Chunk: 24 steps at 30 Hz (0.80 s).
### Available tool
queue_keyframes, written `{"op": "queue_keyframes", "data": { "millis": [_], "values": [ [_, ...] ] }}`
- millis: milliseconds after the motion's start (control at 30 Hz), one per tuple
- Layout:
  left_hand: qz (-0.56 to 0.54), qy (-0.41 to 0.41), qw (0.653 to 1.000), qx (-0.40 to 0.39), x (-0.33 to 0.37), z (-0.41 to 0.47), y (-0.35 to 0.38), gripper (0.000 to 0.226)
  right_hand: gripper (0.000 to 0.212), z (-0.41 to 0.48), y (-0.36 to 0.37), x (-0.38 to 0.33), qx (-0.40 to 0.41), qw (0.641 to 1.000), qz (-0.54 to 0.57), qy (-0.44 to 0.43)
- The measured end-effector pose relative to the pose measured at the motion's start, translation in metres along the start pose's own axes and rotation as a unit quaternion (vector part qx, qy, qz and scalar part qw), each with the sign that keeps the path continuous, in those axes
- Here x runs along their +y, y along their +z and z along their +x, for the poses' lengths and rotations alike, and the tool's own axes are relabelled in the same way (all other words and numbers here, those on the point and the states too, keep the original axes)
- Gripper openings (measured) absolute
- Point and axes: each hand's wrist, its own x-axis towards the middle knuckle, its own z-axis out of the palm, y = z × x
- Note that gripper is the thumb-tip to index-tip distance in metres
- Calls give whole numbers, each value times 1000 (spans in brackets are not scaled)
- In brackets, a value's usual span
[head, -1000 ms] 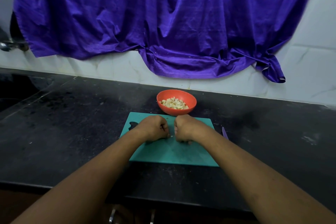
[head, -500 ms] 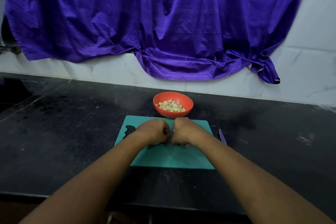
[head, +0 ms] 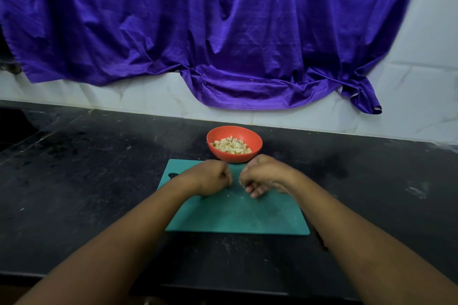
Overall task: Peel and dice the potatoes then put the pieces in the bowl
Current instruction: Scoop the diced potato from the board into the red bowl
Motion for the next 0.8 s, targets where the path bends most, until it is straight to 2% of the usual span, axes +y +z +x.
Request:
{"op": "queue_keyframes", "data": {
  "millis": [133, 233, 333, 400, 500, 567, 633, 800],
  "values": [
    [-41, 20, 995, 93, 2, 17, -24, 9, 5, 8, -30, -19, 29, 992, 111, -55],
    [-65, 18, 984, 165, 2, 39, -44, 4, 8, 22, -49, -42, 101, 978, 146, -109],
    [-78, 12, 976, 201, -1, 57, -61, 9, 6, 40, -62, -57, 188, 960, 135, -158],
    [-73, 4, 975, 210, -4, 69, -68, 13, 3, 56, -65, -58, 219, 955, 95, -175],
    [-60, -9, 975, 214, -10, 80, -68, 19, 11, 72, -59, -53, 187, 969, -31, -157],
    [-59, -14, 975, 212, -15, 87, -65, 25, 16, 81, -55, -51, 200, 959, -107, -168],
    [-63, -11, 978, 199, -20, 91, -61, 26, 23, 86, -53, -51, 220, 948, -133, -186],
    [-77, 2, 977, 198, -28, 98, -51, 18, 30, 96, -50, -50, 167, 941, -199, -216]
  ]
}}
